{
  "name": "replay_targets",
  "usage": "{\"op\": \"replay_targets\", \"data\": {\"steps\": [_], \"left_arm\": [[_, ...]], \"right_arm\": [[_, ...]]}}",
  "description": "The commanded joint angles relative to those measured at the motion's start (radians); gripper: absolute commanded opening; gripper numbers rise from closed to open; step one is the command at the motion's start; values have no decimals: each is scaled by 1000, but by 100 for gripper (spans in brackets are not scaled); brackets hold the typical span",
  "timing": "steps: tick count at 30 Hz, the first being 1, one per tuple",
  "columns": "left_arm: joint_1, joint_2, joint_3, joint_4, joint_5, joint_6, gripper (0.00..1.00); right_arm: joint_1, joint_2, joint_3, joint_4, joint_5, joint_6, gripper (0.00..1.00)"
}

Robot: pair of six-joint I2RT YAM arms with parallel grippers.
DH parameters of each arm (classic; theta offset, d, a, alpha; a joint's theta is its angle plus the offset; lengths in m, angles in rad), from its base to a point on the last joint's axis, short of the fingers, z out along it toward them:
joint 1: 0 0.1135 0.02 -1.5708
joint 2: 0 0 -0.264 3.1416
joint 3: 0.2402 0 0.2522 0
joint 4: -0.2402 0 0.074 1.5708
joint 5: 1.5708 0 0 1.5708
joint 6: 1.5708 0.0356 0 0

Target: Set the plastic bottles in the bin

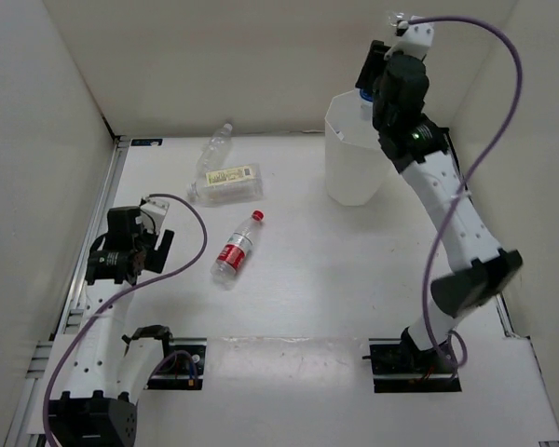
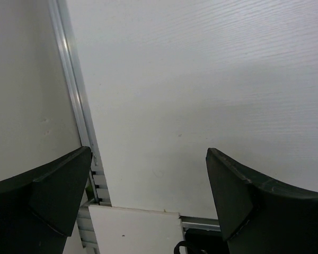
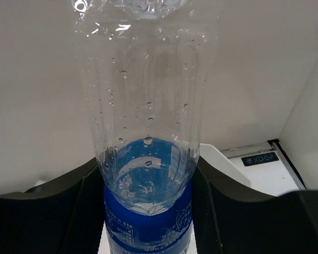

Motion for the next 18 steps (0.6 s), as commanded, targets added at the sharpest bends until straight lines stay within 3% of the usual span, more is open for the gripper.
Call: {"op": "replay_targets", "data": {"steps": [1,5,6,7,8,10,18], "left_arm": [[8,47,55,11,149,104,100],[-2,242,165,-26,213,123,100],[-24,279,192,-37,224,114,100],[-41,311,234,-37,214,101,100],[-60,369,251,-37,201,101,100],[-120,417,281,-37,201,89,100],[-199,662,362,-15,339,69,100]], "right_arm": [[-51,167,122,-16,-34,-25,16],[-71,347,268,-127,62,-55,22],[-80,347,253,-127,90,-55,30],[-80,358,236,-127,107,-55,41],[-94,358,198,-137,89,-46,78],[-118,330,167,-151,14,-2,99],[-128,278,133,-161,-52,15,100]]}}
